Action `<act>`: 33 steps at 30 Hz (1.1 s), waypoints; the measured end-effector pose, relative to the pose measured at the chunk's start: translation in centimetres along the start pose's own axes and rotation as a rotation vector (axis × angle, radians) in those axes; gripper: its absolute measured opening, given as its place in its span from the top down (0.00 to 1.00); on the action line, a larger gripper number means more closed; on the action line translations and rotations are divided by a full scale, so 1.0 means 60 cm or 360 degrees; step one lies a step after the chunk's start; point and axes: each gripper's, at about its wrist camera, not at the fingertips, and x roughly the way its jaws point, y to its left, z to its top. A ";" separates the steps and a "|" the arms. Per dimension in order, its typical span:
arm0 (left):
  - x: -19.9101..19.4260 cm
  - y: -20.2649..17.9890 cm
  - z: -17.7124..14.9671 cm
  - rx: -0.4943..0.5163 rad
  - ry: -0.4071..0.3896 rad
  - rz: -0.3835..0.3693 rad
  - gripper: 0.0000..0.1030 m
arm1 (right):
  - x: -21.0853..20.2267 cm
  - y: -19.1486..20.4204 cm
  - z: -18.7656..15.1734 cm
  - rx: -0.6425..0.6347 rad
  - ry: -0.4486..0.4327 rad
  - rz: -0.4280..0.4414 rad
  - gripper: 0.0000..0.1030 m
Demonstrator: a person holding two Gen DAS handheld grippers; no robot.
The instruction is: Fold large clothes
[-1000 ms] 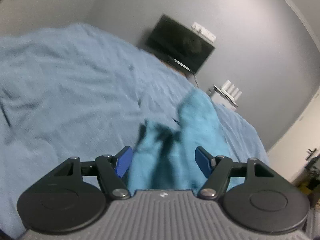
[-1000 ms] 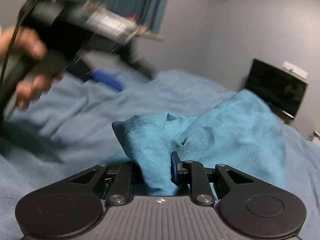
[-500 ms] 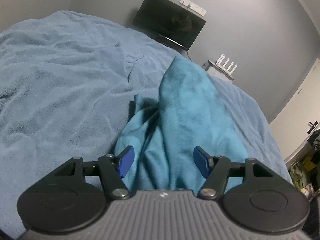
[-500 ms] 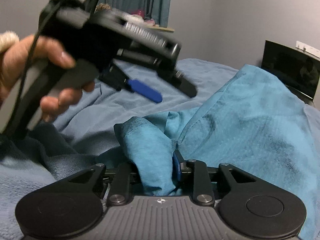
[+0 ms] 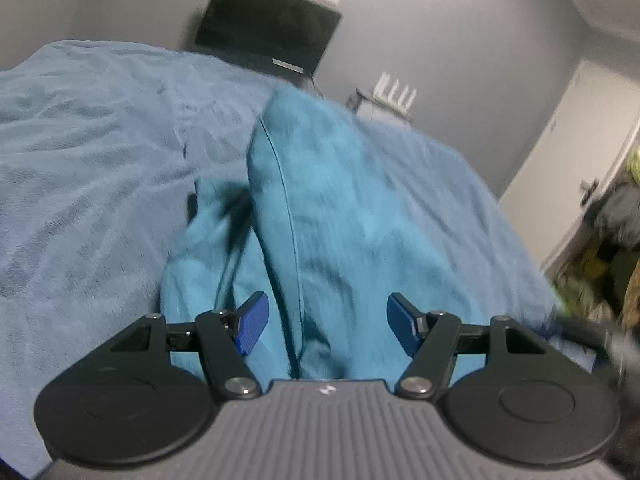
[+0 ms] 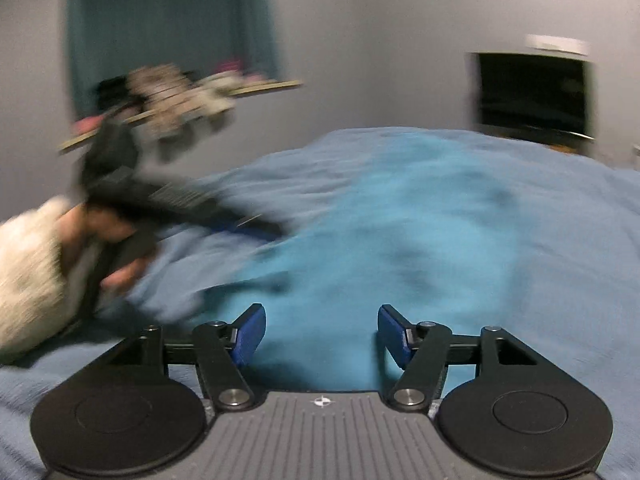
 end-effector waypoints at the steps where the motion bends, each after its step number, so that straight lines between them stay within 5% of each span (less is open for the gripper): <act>1: 0.006 -0.002 -0.003 0.0006 0.0036 -0.0002 0.38 | -0.005 -0.022 0.004 0.0059 -0.0015 -0.0096 0.41; 5: 0.022 0.000 -0.013 -0.0021 0.0138 0.0008 0.37 | -0.015 -0.099 0.001 0.0338 -0.0002 -0.0317 0.51; 7: 0.031 0.011 -0.021 -0.0071 0.0203 0.0009 0.37 | -0.006 -0.122 -0.010 0.0452 0.0038 -0.0340 0.59; 12: 0.048 0.045 -0.038 -0.0254 0.0352 -0.0105 0.38 | 0.019 -0.148 -0.044 0.0661 0.0095 -0.0296 0.62; 13: 0.045 0.047 -0.039 -0.0272 0.0369 -0.0144 0.43 | 0.022 -0.149 -0.046 0.0677 0.0099 -0.0283 0.62; 15: 0.034 0.048 -0.036 -0.0294 0.0382 -0.0177 0.84 | 0.032 -0.148 -0.045 0.0680 0.0105 -0.0259 0.68; 17: 0.013 0.045 -0.031 -0.0253 0.0346 -0.0148 0.94 | 0.047 -0.142 -0.045 0.0675 0.0105 -0.0219 0.73; 23: -0.030 0.073 -0.038 -0.0286 0.0325 -0.0063 0.96 | 0.111 -0.104 -0.035 0.0552 0.0172 -0.0168 0.73; 26: -0.018 0.070 -0.049 -0.0294 0.0390 -0.0099 0.96 | 0.101 -0.096 -0.018 0.0466 0.0071 -0.0208 0.72; 28: -0.009 0.064 -0.050 -0.0265 0.0431 -0.0110 0.96 | 0.092 -0.098 -0.005 0.0411 -0.0022 -0.0289 0.56; 33: 0.000 0.068 -0.049 -0.0272 0.0451 -0.0116 0.96 | 0.142 -0.120 0.042 0.0293 0.0051 -0.0313 0.55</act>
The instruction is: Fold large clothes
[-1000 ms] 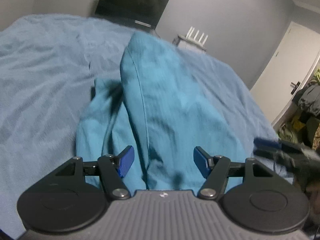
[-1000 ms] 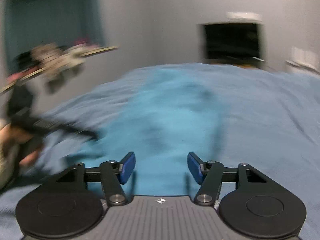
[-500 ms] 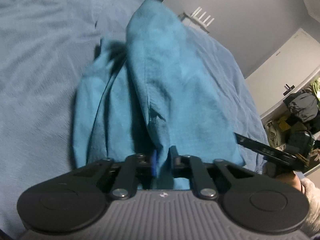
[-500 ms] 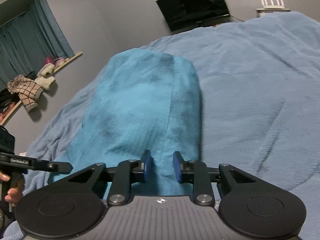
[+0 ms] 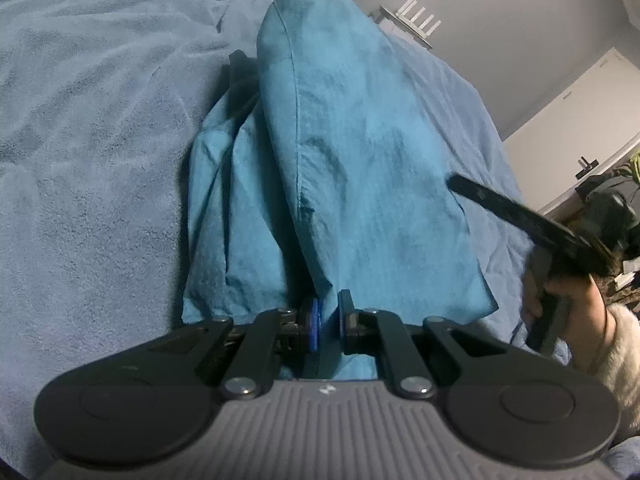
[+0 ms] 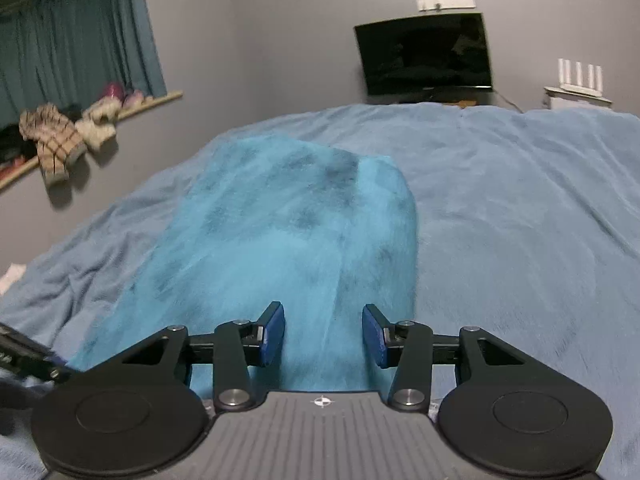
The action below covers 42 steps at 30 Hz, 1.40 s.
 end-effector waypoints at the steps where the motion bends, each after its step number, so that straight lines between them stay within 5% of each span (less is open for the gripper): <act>1: -0.002 0.004 -0.001 0.0002 -0.0001 0.0001 0.96 | 0.014 0.002 0.010 -0.0028 0.0005 -0.0004 0.55; 15: -0.005 0.013 0.001 0.0096 0.0026 -0.0023 0.96 | 0.247 0.127 0.158 -0.0424 0.0038 -0.0050 0.62; 25: 0.001 0.007 0.004 0.0153 0.0051 -0.0021 0.96 | 0.370 0.193 0.185 -0.0459 0.0152 -0.0108 0.62; 29: -0.002 0.013 0.006 0.0143 0.0058 -0.0047 0.96 | 0.375 0.171 0.189 -0.0333 0.0155 -0.0033 0.61; 33: 0.000 0.012 0.005 0.0157 0.0064 -0.0048 0.96 | 0.305 0.121 0.207 -0.0211 -0.0014 0.0127 0.30; 35: -0.001 0.015 0.008 0.0161 0.0070 -0.0044 0.96 | 0.266 0.084 0.209 -0.0218 -0.0085 0.0114 0.29; 42: 0.000 0.011 0.013 0.0154 0.0081 -0.0027 0.96 | 0.195 -0.096 0.177 0.0084 0.0041 0.0090 0.11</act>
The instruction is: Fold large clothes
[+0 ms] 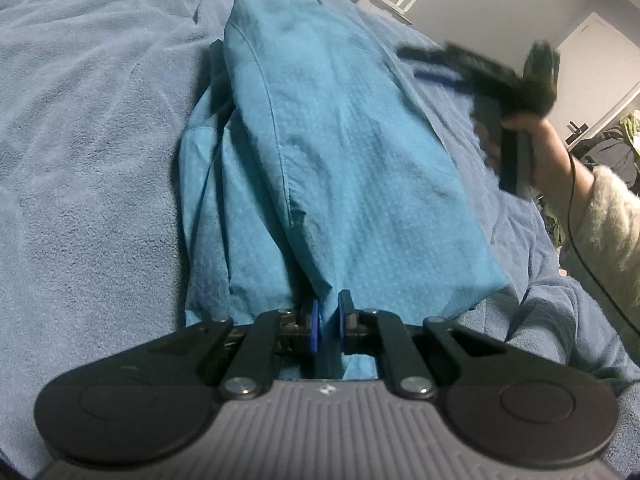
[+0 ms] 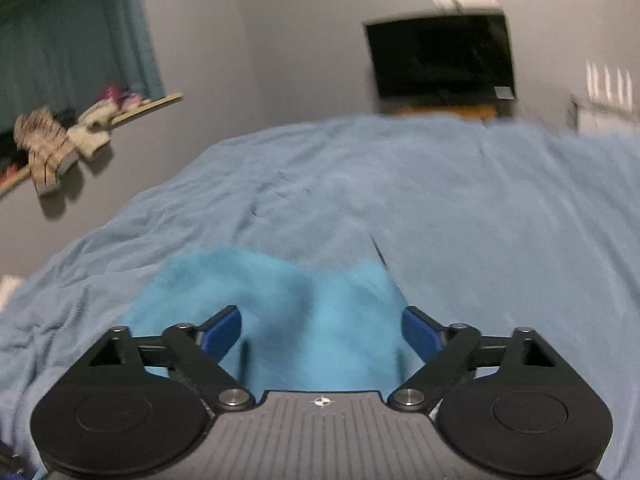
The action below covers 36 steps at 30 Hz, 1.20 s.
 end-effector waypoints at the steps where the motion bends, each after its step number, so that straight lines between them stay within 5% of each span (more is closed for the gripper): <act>1: 0.001 -0.001 0.000 -0.0002 0.0000 0.0003 0.96 | 0.004 -0.025 -0.007 0.0096 0.0044 0.0037 0.11; 4: 0.007 -0.002 -0.003 -0.0007 0.0002 0.0010 0.96 | 0.026 -0.097 -0.044 0.0444 0.0191 0.0225 0.10; 9: 0.009 0.000 -0.001 -0.0026 0.0015 0.0015 0.96 | 0.070 -0.161 -0.098 0.0873 0.0218 0.0551 0.05; 15: 0.020 0.013 -0.001 -0.0059 0.0040 -0.0018 0.96 | 0.146 -0.176 -0.142 0.1087 0.0258 0.0813 0.03; 22: 0.049 0.009 0.008 -0.0023 0.0012 -0.0051 0.96 | 0.137 -0.156 -0.103 0.0970 0.0127 0.0726 0.38; 32: 0.153 -0.037 0.080 0.0041 -0.0255 0.0019 0.96 | 0.123 -0.238 0.071 0.0784 -0.0082 0.0443 0.39; 36: 0.182 -0.051 0.095 0.0065 -0.0295 0.0051 0.96 | 0.146 -0.289 0.089 0.0828 -0.0044 0.0315 0.25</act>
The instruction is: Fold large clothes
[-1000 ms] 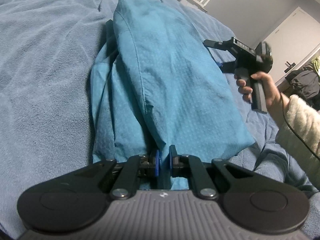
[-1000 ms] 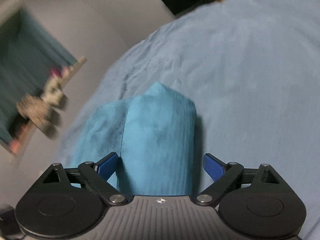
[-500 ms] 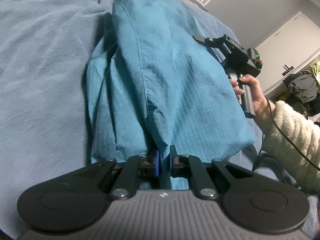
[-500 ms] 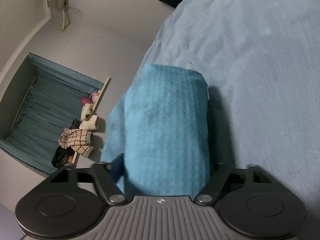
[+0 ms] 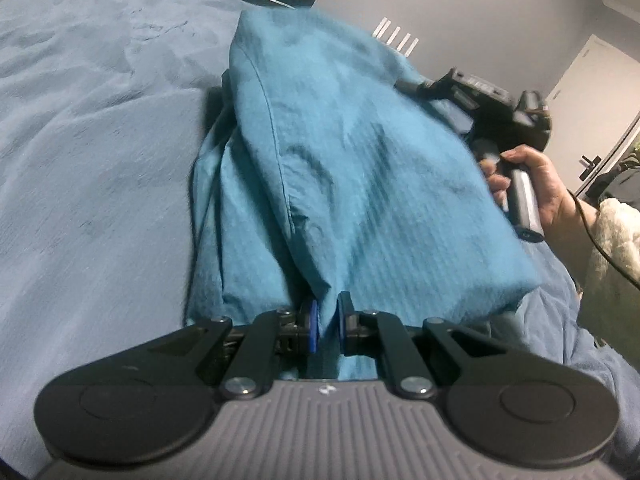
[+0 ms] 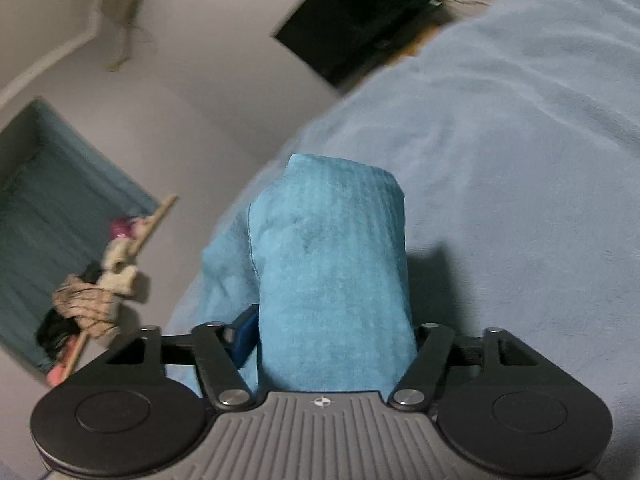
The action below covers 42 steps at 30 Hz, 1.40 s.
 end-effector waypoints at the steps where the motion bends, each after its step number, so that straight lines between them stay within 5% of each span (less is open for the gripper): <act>1: -0.001 -0.001 0.001 0.0004 -0.0004 -0.0019 0.96 | 0.008 -0.011 0.005 0.0036 0.0012 -0.0071 0.15; 4: -0.009 0.003 -0.002 -0.0024 -0.0008 -0.0111 0.96 | 0.004 -0.009 0.008 -0.0082 -0.0004 -0.0310 0.06; 7: -0.015 0.014 -0.006 -0.0033 0.0018 -0.0126 0.96 | -0.030 0.022 -0.019 -0.0345 0.0007 -0.0360 0.07; 14: -0.014 0.012 -0.008 -0.0098 0.0015 -0.0138 0.96 | -0.187 0.077 -0.182 -0.0768 -0.0123 -0.0540 0.07; 18: -0.014 -0.006 -0.008 -0.0047 0.0007 -0.0045 0.93 | -0.263 0.095 -0.291 -0.0938 -0.0108 -0.0649 0.13; 20: -0.016 -0.013 -0.009 -0.0035 -0.0008 -0.0014 0.93 | -0.278 0.099 -0.330 -0.1053 -0.0079 -0.0710 0.14; 23: -0.015 -0.023 -0.010 -0.0003 -0.0030 0.0036 0.93 | -0.265 0.103 -0.361 -0.1146 0.0040 -0.0746 0.29; 27: -0.011 -0.025 -0.012 0.0019 -0.0046 0.0071 0.93 | -0.245 0.121 -0.385 -0.1272 -0.0069 -0.0827 0.27; 30: -0.006 -0.025 -0.010 0.0029 -0.0040 0.0083 0.93 | -0.222 0.120 -0.404 -0.1284 -0.0075 -0.0858 0.26; 33: -0.006 -0.026 -0.012 0.0071 -0.0035 0.0106 0.90 | -0.212 0.104 -0.401 -0.1186 -0.0147 -0.0881 0.45; 37: 0.001 -0.025 -0.011 0.0049 -0.0008 0.0076 0.89 | -0.241 0.076 -0.388 -0.0998 -0.0193 -0.0825 0.55; 42: 0.013 -0.017 -0.007 0.0066 0.0003 0.0090 0.87 | -0.238 0.060 -0.388 -0.0905 -0.0156 -0.0808 0.56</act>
